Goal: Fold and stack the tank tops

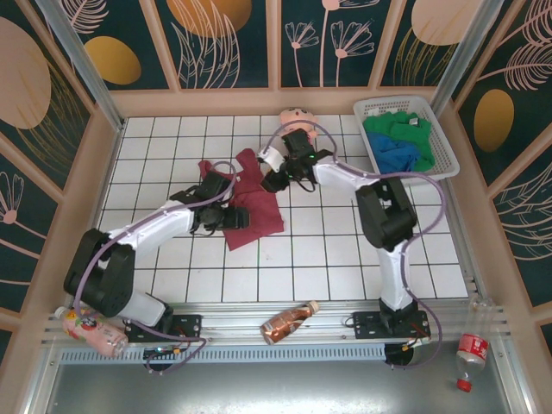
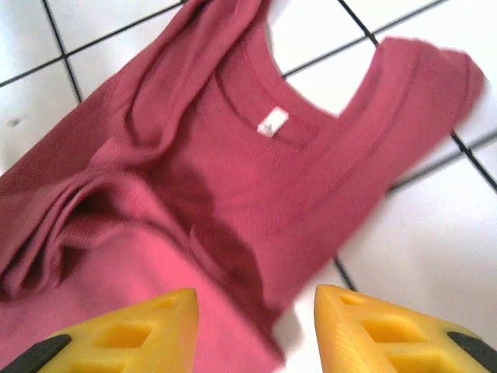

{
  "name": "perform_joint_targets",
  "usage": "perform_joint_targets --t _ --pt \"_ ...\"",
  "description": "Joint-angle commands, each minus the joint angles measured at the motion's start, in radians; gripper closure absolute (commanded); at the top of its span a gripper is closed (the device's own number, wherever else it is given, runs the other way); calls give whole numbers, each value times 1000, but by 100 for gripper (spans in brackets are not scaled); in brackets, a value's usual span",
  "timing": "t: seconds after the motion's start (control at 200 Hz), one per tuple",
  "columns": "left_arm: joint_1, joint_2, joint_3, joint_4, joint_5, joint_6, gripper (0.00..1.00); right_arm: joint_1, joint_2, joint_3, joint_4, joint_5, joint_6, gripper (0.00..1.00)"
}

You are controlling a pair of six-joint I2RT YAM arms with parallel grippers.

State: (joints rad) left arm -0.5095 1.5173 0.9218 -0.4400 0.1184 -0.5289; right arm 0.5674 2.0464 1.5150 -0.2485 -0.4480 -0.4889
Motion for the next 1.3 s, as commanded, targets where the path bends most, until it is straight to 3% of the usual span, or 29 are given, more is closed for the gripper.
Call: perform_joint_targets --t 0.0,0.235,0.42,0.525,0.66,0.826,1.101,1.291 --pt "-20 70 69 46 -78 13 29 -2 -133 -153 107 -65 121 57" --pt "-35 241 215 -86 -222 76 43 21 -268 -457 318 -140 339 60" --pt "-35 281 224 -91 -228 122 53 51 -294 -530 345 -129 364 61" --pt "-35 303 252 -126 -268 154 64 70 -304 -563 365 -132 379 62" --pt "-35 316 302 -180 -320 195 69 105 -300 -607 417 -113 396 63" --pt "-18 339 349 -230 -379 267 69 119 -256 -606 466 -82 395 65" --pt "78 380 396 -211 -378 363 67 142 -210 -604 367 -59 288 68" --pt "134 417 441 -194 -391 421 59 158 -215 -605 328 -50 256 69"
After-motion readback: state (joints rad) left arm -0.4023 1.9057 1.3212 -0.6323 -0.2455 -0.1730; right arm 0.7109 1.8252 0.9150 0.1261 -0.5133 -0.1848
